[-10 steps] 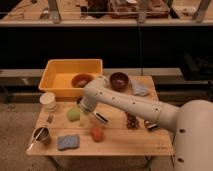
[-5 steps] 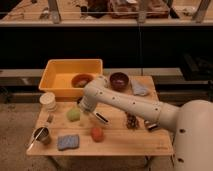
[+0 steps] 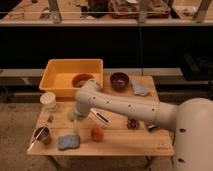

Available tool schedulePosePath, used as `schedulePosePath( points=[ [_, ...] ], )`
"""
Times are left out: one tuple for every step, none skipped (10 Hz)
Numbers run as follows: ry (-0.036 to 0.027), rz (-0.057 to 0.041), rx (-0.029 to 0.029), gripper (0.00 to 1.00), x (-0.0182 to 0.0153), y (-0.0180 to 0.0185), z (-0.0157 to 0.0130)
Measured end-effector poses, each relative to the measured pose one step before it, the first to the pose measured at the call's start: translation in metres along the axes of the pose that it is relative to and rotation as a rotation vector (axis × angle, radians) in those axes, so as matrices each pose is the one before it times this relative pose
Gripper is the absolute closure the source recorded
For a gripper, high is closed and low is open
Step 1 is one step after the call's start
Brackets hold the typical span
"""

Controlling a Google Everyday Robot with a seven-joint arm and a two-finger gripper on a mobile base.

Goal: Wipe tray with sponge

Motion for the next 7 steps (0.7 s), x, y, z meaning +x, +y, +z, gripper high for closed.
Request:
schedulePosePath(
  points=[
    [-0.00283, -0.01752, -0.00292, 0.20, 0.00624, -0.01739, 0.00089],
    [-0.00515, -0.03104, -0.00506, 0.20, 0.01140, -0.03081, 0.00157],
    [-0.00332, -0.02302, 0.00273, 0.20, 0.00863, -0.02286, 0.00176],
    [-0.00402, -0.02505, -0.00150, 0.20, 0.00751, -0.01752, 0.00209],
    [-0.00341, -0.01265, -0.00157, 0.20, 0.00280, -0.01168, 0.00250],
    [-0.00845, -0.00958, -0.00070, 0.20, -0.00082, -0.01071, 0.00480],
    [-0.00544, 0.00088, 0.00241, 0.20, -0.00469, -0.00355, 0.00877]
  ],
)
